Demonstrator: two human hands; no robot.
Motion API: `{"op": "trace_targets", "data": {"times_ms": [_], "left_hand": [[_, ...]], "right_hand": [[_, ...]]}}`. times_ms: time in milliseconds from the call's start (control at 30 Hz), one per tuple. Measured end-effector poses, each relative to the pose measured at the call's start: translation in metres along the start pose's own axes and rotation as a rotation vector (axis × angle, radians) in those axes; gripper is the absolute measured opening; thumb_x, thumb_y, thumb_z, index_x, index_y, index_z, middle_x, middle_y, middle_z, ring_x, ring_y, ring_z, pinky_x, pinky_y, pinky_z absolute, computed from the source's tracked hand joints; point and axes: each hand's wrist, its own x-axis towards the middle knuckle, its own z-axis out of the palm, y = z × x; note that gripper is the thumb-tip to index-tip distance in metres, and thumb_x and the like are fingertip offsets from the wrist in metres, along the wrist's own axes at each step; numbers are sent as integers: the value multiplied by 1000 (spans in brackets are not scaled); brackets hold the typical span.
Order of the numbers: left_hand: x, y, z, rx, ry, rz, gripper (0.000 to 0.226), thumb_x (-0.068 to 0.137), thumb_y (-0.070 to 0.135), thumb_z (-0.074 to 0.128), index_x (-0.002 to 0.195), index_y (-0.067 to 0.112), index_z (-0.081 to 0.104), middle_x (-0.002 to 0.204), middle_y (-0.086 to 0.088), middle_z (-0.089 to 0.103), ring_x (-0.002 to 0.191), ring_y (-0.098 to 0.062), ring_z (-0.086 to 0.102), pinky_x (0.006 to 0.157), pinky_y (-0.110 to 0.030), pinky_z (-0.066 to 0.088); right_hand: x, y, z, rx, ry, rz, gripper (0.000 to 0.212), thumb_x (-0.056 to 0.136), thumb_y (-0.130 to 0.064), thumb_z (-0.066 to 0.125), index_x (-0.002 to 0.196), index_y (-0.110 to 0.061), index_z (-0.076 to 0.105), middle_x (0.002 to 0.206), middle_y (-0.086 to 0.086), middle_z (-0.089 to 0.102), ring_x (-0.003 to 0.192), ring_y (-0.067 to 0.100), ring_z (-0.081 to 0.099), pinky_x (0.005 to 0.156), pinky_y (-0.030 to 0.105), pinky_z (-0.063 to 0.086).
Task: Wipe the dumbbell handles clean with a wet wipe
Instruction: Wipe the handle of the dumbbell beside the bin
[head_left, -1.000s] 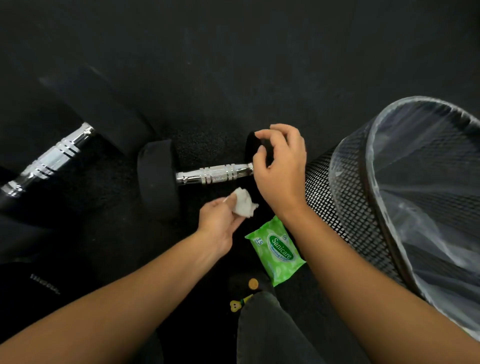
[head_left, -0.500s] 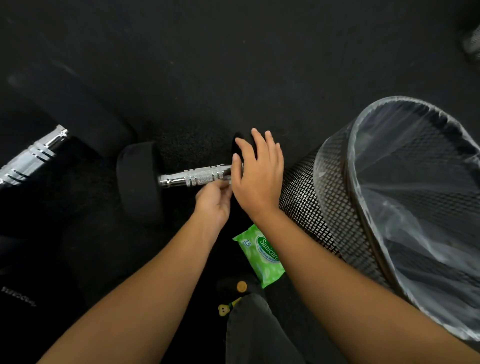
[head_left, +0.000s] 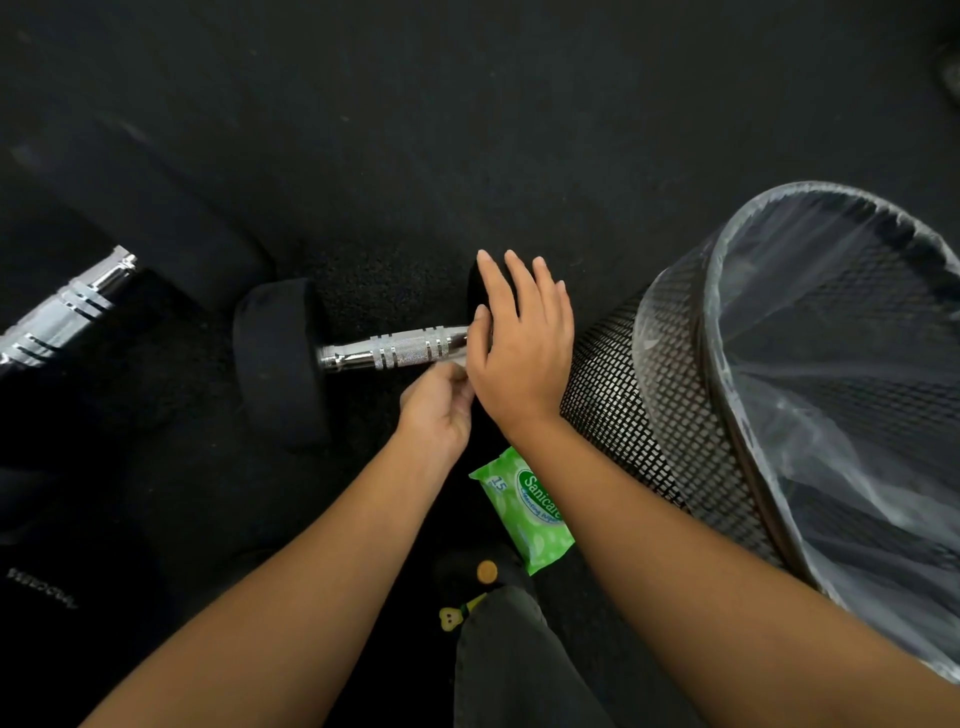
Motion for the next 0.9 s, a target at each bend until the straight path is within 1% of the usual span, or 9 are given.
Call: {"op": "trace_targets", "data": {"times_ms": [100,167,333,400,500,633,700,767,900], "left_hand": [[3,8,4,-14,21,32,22,84,-18,37,83,-8,57,80,-17,58,56,-16,64,58,-22,56],[7,12,5,-15,45,66,30,82,-22,35,101,-10,55,85,-20,57,71,-23,62,74,-29,56],[15,13,-5,-8,83,84,43,82,-21,36,124,-15,48,120,-29,55,113,-35,57,92,-37,50],[13,11,-6,-16,71,70,40,84,-19,37,122,-15,49,120,-28,56,106,-32,61,84,-31,56],[6,5,2,26,30,7,23,85,-15,39,95,-9,59,94,-21,60,64,-17,67,58,-23,56],[-1,4,9,87,3,-23,22,86,-13,39,84,-5,59,85,-15,60,53,-14,65,55,-21,55],[0,9,5,80,7,3,24,86,-15,36,96,-10,58,95,-22,60,68,-20,65,65,-24,57],[6,14,-3,19,34,2,29,87,-17,35,108,-12,54,108,-26,58,89,-26,62,92,-31,51],[7,34,-19,-47,114,8,27,89,-17,33,92,-6,57,99,-17,59,112,-28,55,108,-30,36]], "right_hand": [[0,1,1,-4,10,2,47,86,-19,50,134,-18,48,135,5,53,132,28,40,111,43,26],[0,2,1,-6,10,-6,47,86,-19,50,133,-17,49,135,5,53,132,28,40,111,43,26],[-1,3,2,-9,29,-20,45,85,-19,51,131,-16,52,134,6,54,131,28,42,111,43,27],[-1,3,2,-14,37,-20,45,85,-19,50,130,-15,53,134,6,54,131,28,42,110,43,27],[-1,2,3,-20,46,-15,45,85,-18,51,130,-14,53,133,6,55,131,27,43,110,43,27],[-1,2,4,-19,61,-14,45,84,-18,51,128,-12,54,133,6,56,130,27,44,110,43,27],[-1,3,3,-27,62,-16,45,85,-19,49,129,-11,54,132,6,56,130,27,44,110,43,27],[-2,3,2,-30,57,-26,45,85,-20,49,129,-11,54,133,6,55,130,27,44,110,43,28],[-1,3,2,-22,48,-26,43,87,-20,48,129,-12,54,133,6,55,130,27,43,110,42,28]]}}
